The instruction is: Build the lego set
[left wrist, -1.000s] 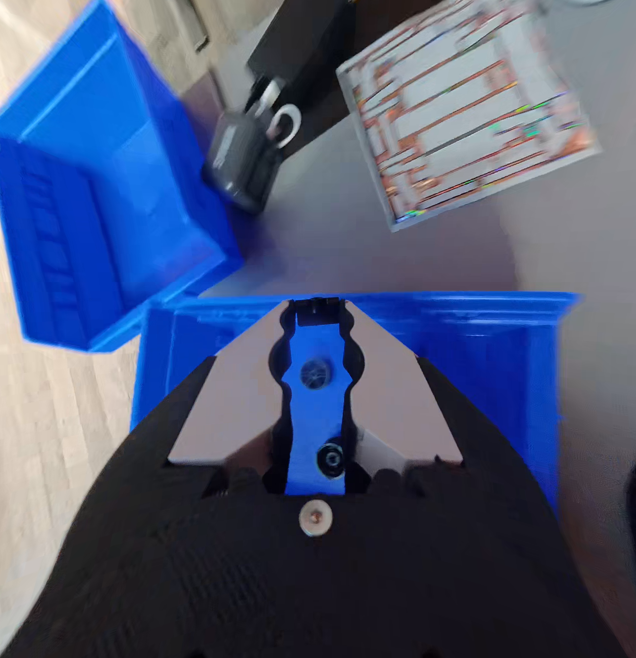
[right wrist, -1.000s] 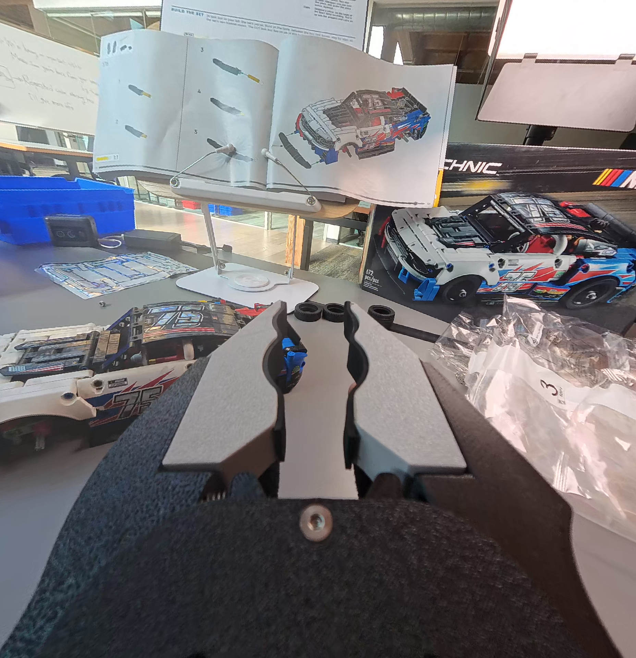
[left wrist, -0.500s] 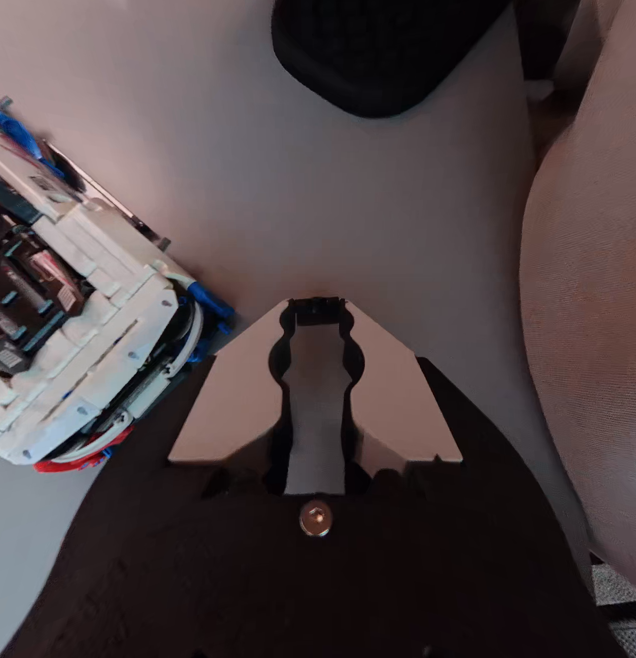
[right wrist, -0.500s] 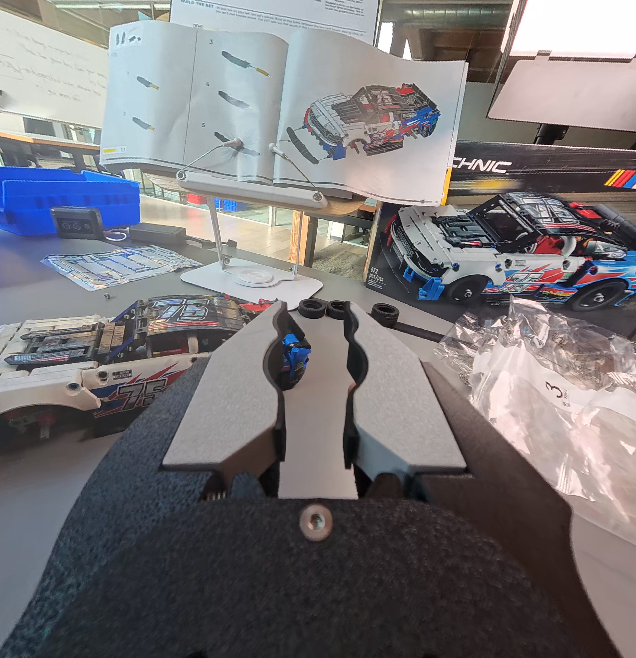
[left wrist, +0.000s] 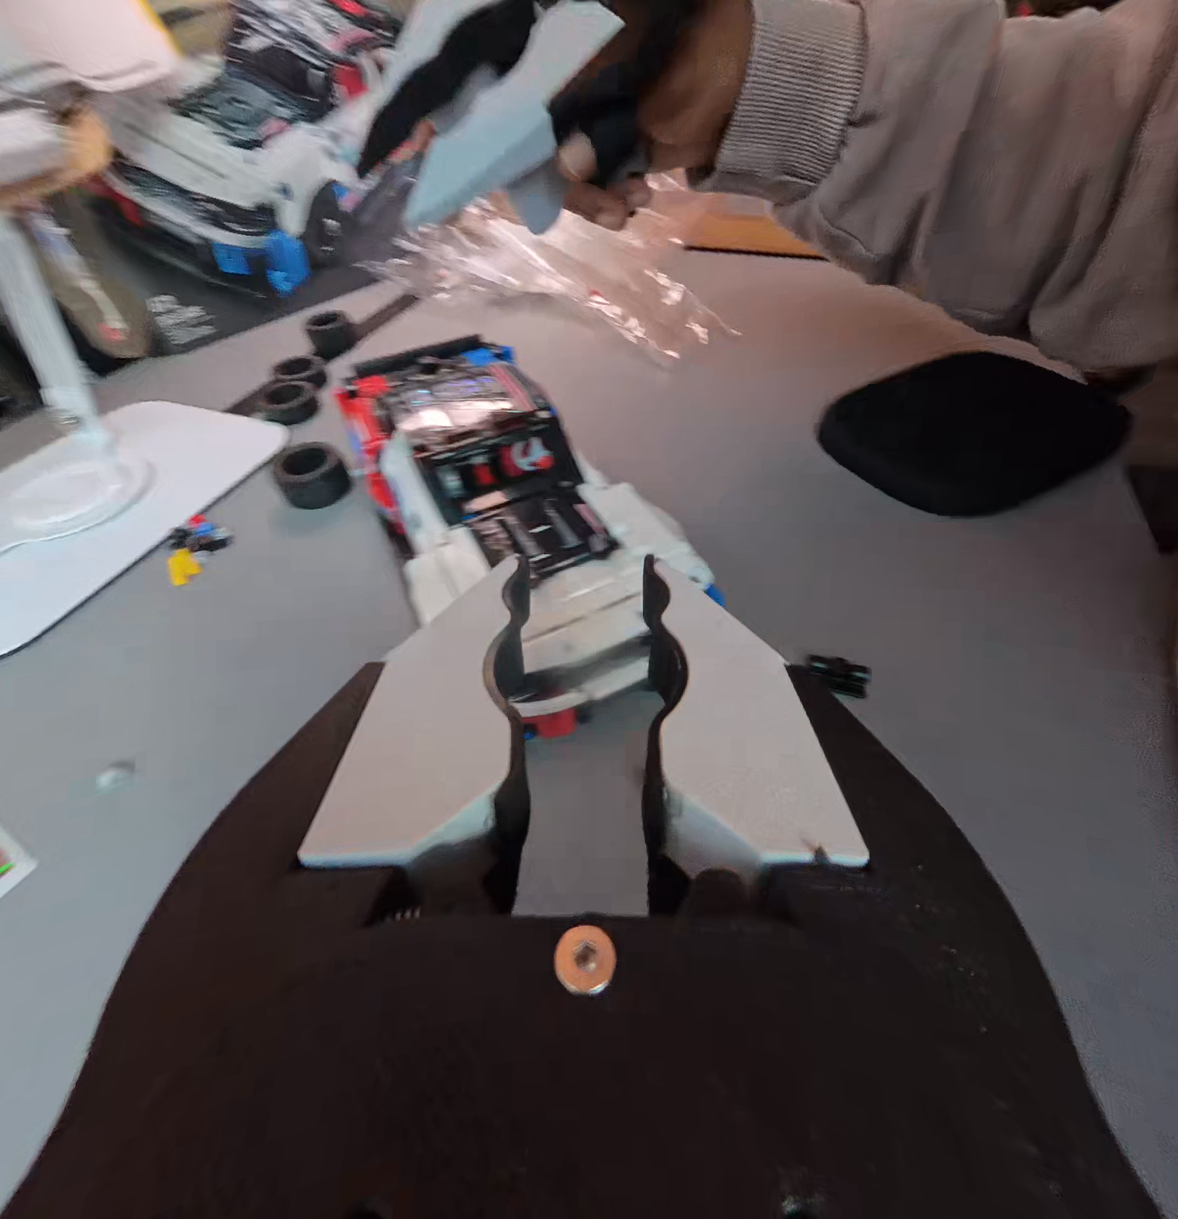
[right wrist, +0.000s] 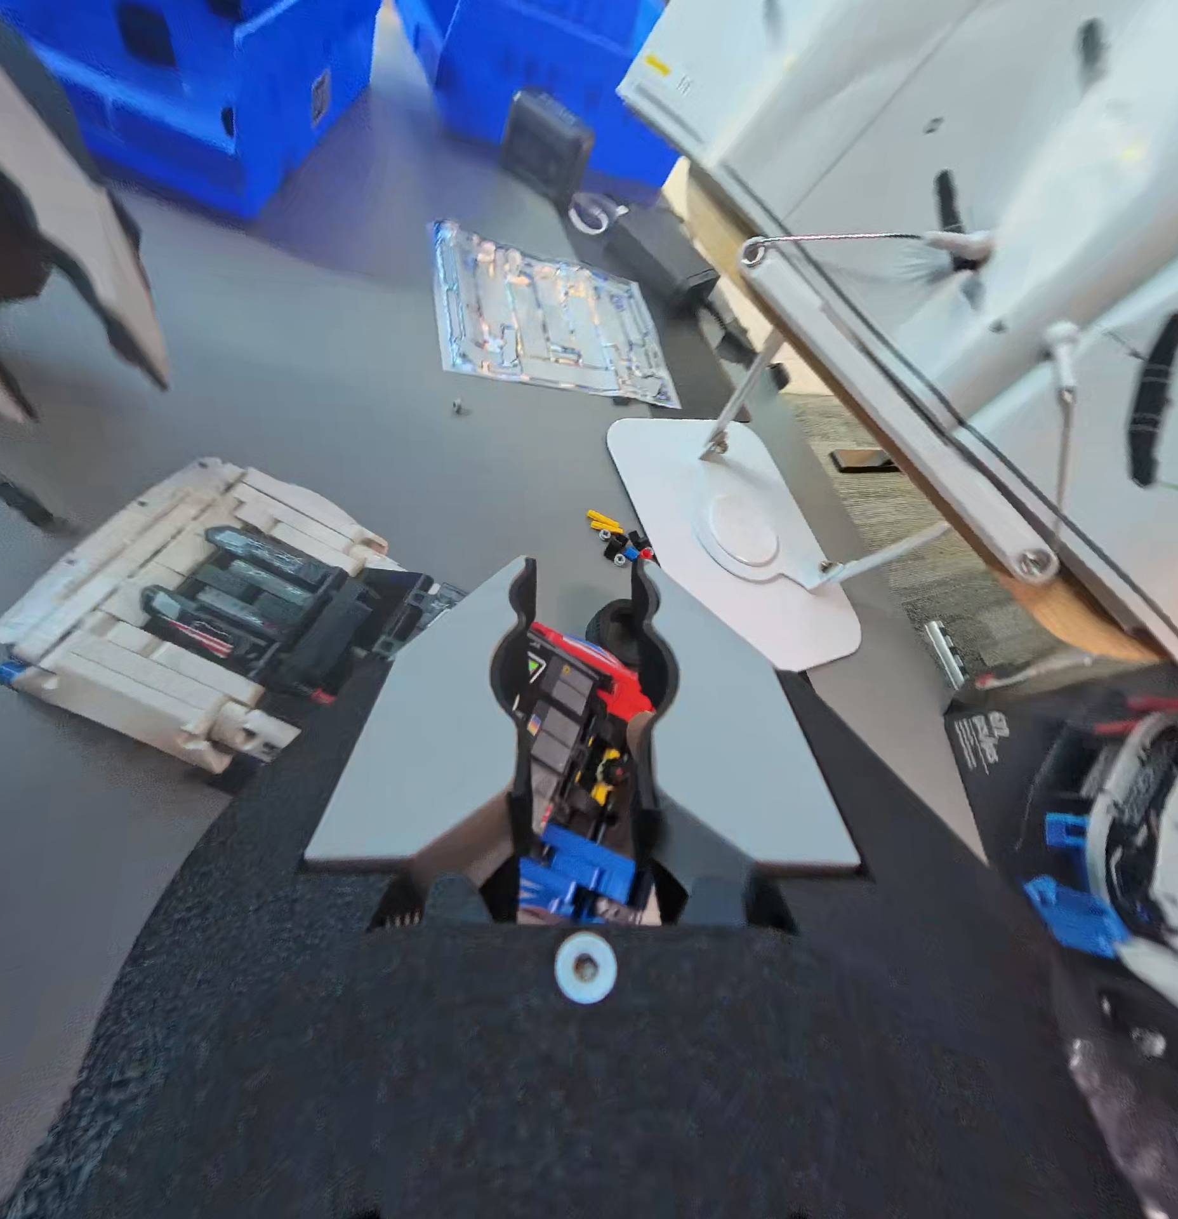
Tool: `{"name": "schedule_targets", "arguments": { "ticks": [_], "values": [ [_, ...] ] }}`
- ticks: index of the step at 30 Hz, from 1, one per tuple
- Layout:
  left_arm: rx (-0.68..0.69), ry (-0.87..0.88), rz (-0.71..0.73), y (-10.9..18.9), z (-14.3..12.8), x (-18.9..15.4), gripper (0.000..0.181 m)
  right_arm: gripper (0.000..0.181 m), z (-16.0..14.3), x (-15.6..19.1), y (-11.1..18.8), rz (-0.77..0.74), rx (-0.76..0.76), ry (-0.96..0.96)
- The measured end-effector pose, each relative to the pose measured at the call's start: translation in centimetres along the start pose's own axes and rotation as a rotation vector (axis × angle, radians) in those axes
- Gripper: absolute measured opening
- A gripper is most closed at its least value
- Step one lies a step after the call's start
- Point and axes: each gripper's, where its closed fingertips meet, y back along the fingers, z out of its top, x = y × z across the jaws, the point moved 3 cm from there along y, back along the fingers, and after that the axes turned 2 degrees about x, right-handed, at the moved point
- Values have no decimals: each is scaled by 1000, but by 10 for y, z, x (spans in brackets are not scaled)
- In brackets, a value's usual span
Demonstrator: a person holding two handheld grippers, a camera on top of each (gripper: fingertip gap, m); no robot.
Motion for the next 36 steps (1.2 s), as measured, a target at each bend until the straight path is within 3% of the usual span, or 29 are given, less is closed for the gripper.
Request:
{"name": "schedule_targets", "arguments": {
  "ticks": [1, 5, 9, 13, 20, 24, 29, 34, 36],
  "values": [
    [-18, 32, 86, 7, 0, 21, 33, 24, 1, -4, -19, 62, 46, 57],
    [-45, 115, 321, 30, -8, 71, 34, 11, -19, -19, -96, 296, 218, 151],
    [-46, 66, 397, 36, -10, 78, 34, 12, -37, -23, -155, 419, 329, 301],
    [5, 20, 410, 31, -18, 78, 34, 12, -41, -20, -188, 515, 388, 375],
    [10, 47, 357, 28, -18, 73, 34, 15, -46, -21, -202, 604, 501, 501],
    [15, 49, 358, 28, -19, 73, 35, 26, -50, -46, -208, 436, 616, 527],
    [11, 59, 354, 29, -18, 73, 35, 13, -45, -73, -201, 262, 582, 519],
    [22, 53, 346, 27, -19, 71, 35, 10, -40, -65, -192, 284, 513, 527],
    [29, 48, 347, 26, -20, 71, 35, 10, -36, -49, -188, 391, 464, 502]
  ]
}}
